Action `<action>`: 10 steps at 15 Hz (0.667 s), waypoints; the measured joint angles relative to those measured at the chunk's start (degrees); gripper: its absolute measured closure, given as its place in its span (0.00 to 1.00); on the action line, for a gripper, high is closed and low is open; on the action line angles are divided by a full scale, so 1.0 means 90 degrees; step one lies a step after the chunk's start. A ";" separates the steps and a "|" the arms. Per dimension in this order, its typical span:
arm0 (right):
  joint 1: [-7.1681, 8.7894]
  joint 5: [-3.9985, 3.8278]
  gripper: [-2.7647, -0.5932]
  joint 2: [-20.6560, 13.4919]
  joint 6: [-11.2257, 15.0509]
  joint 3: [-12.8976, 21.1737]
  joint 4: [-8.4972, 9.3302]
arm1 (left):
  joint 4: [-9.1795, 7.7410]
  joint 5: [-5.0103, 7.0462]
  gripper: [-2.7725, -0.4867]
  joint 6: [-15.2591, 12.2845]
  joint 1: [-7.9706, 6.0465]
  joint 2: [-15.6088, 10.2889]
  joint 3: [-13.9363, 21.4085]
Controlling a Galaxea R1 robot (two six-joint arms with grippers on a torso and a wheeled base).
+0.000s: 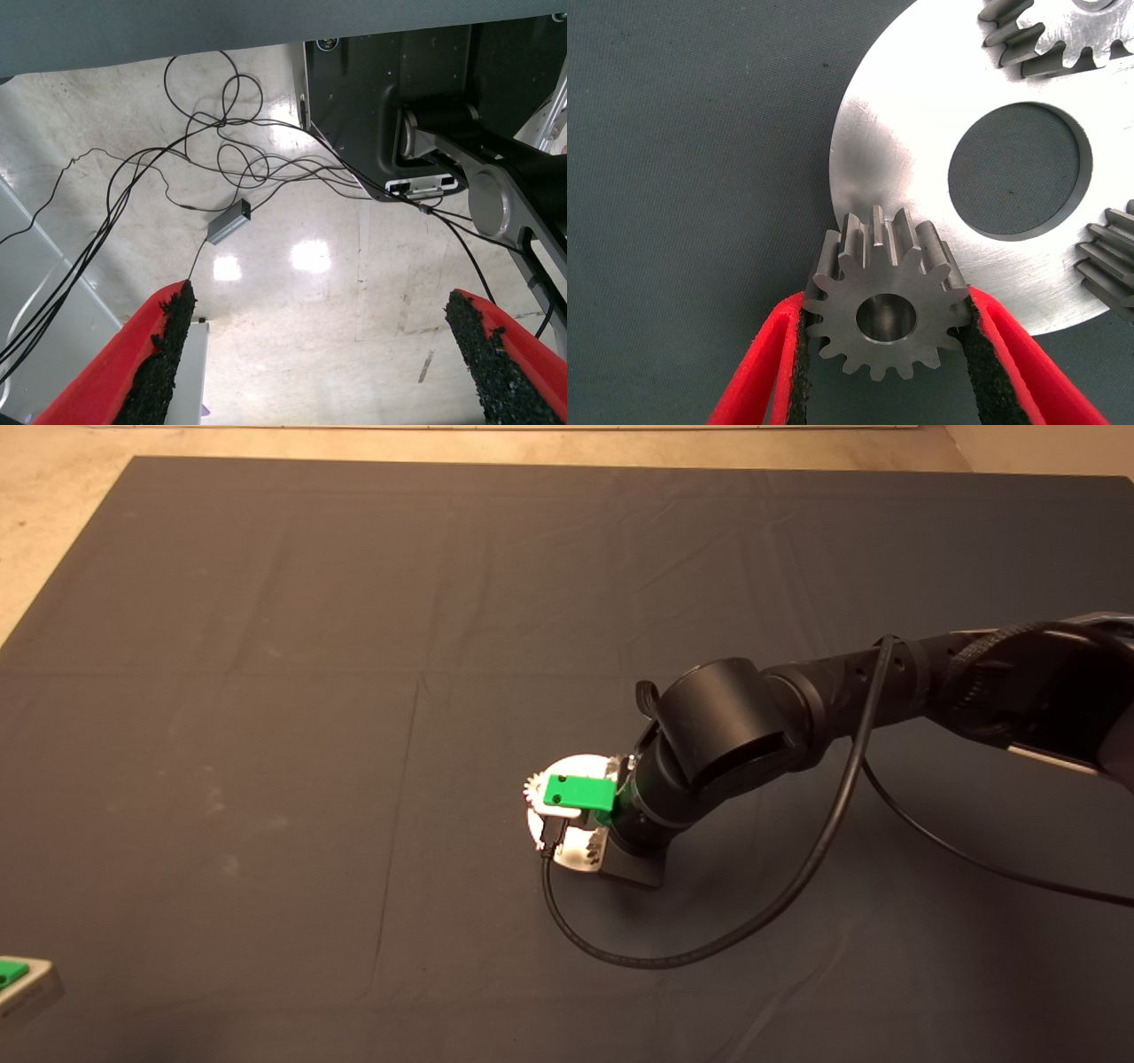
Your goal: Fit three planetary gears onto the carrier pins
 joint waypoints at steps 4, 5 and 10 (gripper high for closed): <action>-0.0001 -0.0004 0.80 0.0002 0.0000 0.0016 -0.0012 | 0.0000 0.0003 0.33 0.0051 0.0000 -0.0083 0.0000; -0.0001 -0.0004 0.80 0.0002 0.0000 0.0025 -0.0012 | 0.0000 0.0000 0.33 0.0064 0.0000 -0.0083 0.0000; -0.0017 0.0015 0.80 -0.0009 0.0000 0.0053 -0.0012 | 0.0000 0.0000 0.33 0.0095 0.0000 -0.0102 0.0000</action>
